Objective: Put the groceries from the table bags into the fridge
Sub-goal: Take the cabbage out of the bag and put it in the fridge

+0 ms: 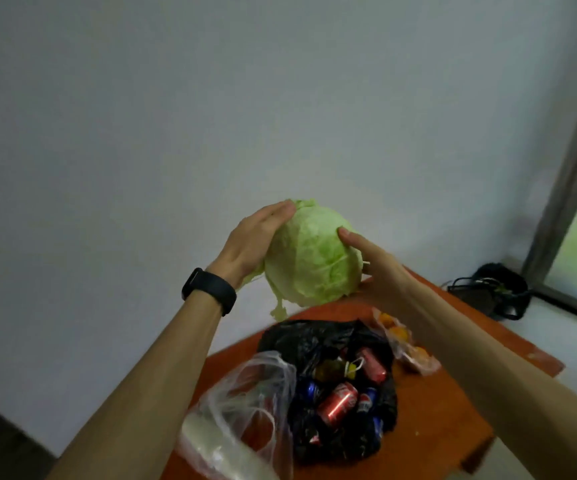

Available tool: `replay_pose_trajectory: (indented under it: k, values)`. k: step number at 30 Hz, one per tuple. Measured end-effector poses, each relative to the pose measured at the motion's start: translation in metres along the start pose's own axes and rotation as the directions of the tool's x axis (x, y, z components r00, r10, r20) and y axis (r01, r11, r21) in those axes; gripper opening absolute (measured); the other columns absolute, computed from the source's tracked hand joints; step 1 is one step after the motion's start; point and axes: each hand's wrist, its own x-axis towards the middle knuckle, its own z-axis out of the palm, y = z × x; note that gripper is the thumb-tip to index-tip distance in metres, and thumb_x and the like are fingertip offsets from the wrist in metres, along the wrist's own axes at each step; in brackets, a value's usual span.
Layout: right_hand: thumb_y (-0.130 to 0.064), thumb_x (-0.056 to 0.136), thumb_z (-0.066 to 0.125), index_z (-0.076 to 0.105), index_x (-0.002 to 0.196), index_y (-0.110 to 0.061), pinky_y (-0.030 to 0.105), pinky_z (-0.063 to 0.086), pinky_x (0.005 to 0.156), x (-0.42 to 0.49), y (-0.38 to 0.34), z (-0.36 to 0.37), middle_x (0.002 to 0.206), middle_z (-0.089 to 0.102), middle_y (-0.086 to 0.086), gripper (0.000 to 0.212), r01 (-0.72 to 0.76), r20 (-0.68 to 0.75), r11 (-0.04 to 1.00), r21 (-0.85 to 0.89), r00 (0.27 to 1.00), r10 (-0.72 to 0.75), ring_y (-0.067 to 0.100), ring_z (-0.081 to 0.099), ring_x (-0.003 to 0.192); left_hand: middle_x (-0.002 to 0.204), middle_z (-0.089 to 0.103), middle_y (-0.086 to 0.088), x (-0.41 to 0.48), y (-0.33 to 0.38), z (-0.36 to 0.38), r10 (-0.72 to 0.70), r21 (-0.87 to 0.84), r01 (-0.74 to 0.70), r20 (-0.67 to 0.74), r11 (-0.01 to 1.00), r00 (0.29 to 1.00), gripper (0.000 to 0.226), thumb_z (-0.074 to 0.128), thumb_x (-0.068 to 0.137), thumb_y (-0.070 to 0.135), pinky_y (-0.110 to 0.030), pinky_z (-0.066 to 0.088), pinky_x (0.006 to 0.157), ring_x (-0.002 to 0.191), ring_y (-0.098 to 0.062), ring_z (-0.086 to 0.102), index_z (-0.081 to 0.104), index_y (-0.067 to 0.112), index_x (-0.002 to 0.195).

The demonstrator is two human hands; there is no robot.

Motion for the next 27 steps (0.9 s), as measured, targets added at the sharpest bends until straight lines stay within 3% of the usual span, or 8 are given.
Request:
replay_pose_trajectory:
  k: [4,7,10,14,18,20,23,27]
  values:
    - [-0.060,0.056,0.083,0.057,0.131,-0.017,0.048,0.061,0.064,-0.060,-0.055,-0.058,0.127,0.060,0.012,0.090,0.129,-0.094,0.989,0.071,0.988,-0.122,0.036,0.062,0.108,0.130,0.060,0.010,0.012,0.083,0.056,0.203,0.002,-0.204,0.099,0.979,0.974,0.042,0.062,0.073,0.065,-0.042,0.042,0.108,0.122,-0.013,0.054,0.067,0.051,0.113]
    - [-0.066,0.064,0.078,0.059,0.131,-0.023,0.051,0.060,0.074,-0.101,-0.086,-0.115,0.127,0.060,0.009,0.082,0.220,-0.196,0.975,0.036,0.958,-0.209,0.034,0.062,0.110,0.131,0.055,0.000,0.012,0.138,0.119,0.314,-0.054,-0.309,0.197,0.949,0.929,0.058,0.067,0.061,0.075,-0.044,0.048,0.103,0.118,-0.020,0.057,0.061,0.055,0.116]
    - [-0.071,0.068,0.075,0.065,0.126,-0.030,0.052,0.059,0.078,-0.147,-0.114,-0.175,0.113,0.070,0.004,0.072,0.319,-0.296,0.947,0.022,0.907,-0.299,0.029,0.066,0.100,0.129,0.046,0.001,-0.004,0.187,0.195,0.428,-0.085,-0.423,0.294,0.902,0.855,0.082,0.075,0.054,0.079,-0.043,0.050,0.101,0.118,-0.022,0.054,0.053,0.051,0.128]
    - [-0.069,0.070,0.075,0.069,0.120,-0.027,0.060,0.058,0.083,-0.219,-0.143,-0.269,0.108,0.076,0.006,0.066,0.430,-0.488,0.902,-0.036,0.780,-0.391,0.030,0.074,0.097,0.127,0.043,0.001,-0.033,0.241,0.300,0.589,-0.204,-0.555,0.364,0.807,0.722,0.081,0.086,0.055,0.063,-0.041,0.052,0.100,0.119,-0.020,0.051,0.045,0.064,0.125]
    - [-0.069,0.077,0.069,0.071,0.111,-0.025,0.057,0.058,0.084,-0.298,-0.162,-0.369,0.097,0.077,0.004,0.055,0.496,-0.645,0.863,-0.095,0.629,-0.433,0.028,0.071,0.098,0.123,0.060,0.011,-0.062,0.294,0.407,0.672,-0.541,-0.439,0.370,0.717,0.642,0.070,0.093,0.061,0.039,-0.032,0.059,0.086,0.108,-0.008,0.063,0.058,0.060,0.118]
    - [-0.067,0.075,0.071,0.069,0.116,-0.026,0.052,0.059,0.080,-0.334,-0.164,-0.421,0.106,0.076,0.003,0.058,0.521,-0.697,0.843,-0.132,0.556,-0.453,0.025,0.068,0.103,0.119,0.064,0.015,-0.077,0.321,0.461,0.669,-0.663,-0.308,0.396,0.682,0.629,0.071,0.094,0.061,0.034,-0.031,0.059,0.082,0.105,-0.007,0.066,0.060,0.054,0.121]
    - [-0.069,0.062,0.081,0.061,0.127,-0.026,0.047,0.059,0.076,-0.380,-0.160,-0.491,0.124,0.069,0.003,0.080,0.534,-0.758,0.831,-0.153,0.476,-0.446,0.027,0.067,0.110,0.126,0.062,0.008,-0.100,0.360,0.542,0.650,-0.704,-0.189,0.471,0.684,0.597,0.087,0.095,0.059,0.034,-0.033,0.059,0.085,0.110,-0.013,0.065,0.055,0.041,0.136]
    - [-0.066,0.071,0.074,0.067,0.121,-0.024,0.045,0.059,0.079,-0.429,-0.156,-0.569,0.114,0.074,0.004,0.066,0.517,-0.825,0.847,-0.123,0.422,-0.377,0.026,0.069,0.104,0.126,0.059,0.004,-0.129,0.402,0.644,0.611,-0.665,-0.128,0.570,0.735,0.549,0.093,0.094,0.054,0.040,-0.033,0.059,0.086,0.109,-0.015,0.063,0.049,0.031,0.136]
